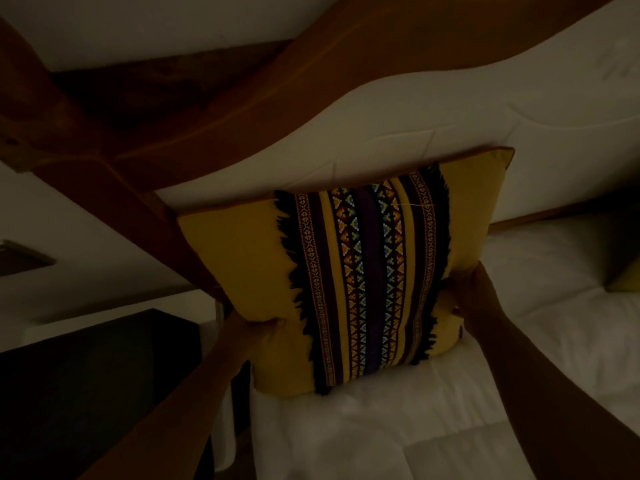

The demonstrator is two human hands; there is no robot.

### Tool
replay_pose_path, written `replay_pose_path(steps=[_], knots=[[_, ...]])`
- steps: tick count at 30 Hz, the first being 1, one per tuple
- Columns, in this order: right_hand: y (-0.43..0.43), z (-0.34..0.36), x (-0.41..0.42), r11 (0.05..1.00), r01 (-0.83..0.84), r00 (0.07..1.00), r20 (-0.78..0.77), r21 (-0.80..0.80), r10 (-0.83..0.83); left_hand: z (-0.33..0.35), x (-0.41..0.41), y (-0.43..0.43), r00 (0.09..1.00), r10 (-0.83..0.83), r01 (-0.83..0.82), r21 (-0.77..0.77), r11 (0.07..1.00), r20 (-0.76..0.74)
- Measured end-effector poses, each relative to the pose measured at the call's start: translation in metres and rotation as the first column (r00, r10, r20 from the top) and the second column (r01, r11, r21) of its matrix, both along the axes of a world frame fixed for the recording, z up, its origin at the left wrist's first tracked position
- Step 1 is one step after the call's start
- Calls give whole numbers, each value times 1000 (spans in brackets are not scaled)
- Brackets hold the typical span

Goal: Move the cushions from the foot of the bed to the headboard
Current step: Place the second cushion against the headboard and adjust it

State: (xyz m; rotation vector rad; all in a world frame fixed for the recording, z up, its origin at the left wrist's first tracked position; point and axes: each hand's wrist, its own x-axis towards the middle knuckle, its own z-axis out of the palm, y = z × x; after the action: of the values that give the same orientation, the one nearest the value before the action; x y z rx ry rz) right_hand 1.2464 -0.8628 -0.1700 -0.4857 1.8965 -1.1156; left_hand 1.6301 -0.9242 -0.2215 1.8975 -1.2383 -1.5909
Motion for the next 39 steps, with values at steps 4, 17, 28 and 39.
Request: replay_pose_path(steps=[4,17,28,39], knots=[[-3,-11,0,1000,-10,999,-37,26,11,-9,-4,-6,1000,4,-3,21,1000,-16],[29,-3,4,995,-14,991,-130,95,26,39,-7,18,997,-72,72,-31,997,-7],[126,122,40,985,-108,994,39,137,103,163,-11,91,970,-193,209,-104,972,147],[260,250,109,932,-338,916,-184,129,357,314,-5,212,770,-498,620,-281,732,400]])
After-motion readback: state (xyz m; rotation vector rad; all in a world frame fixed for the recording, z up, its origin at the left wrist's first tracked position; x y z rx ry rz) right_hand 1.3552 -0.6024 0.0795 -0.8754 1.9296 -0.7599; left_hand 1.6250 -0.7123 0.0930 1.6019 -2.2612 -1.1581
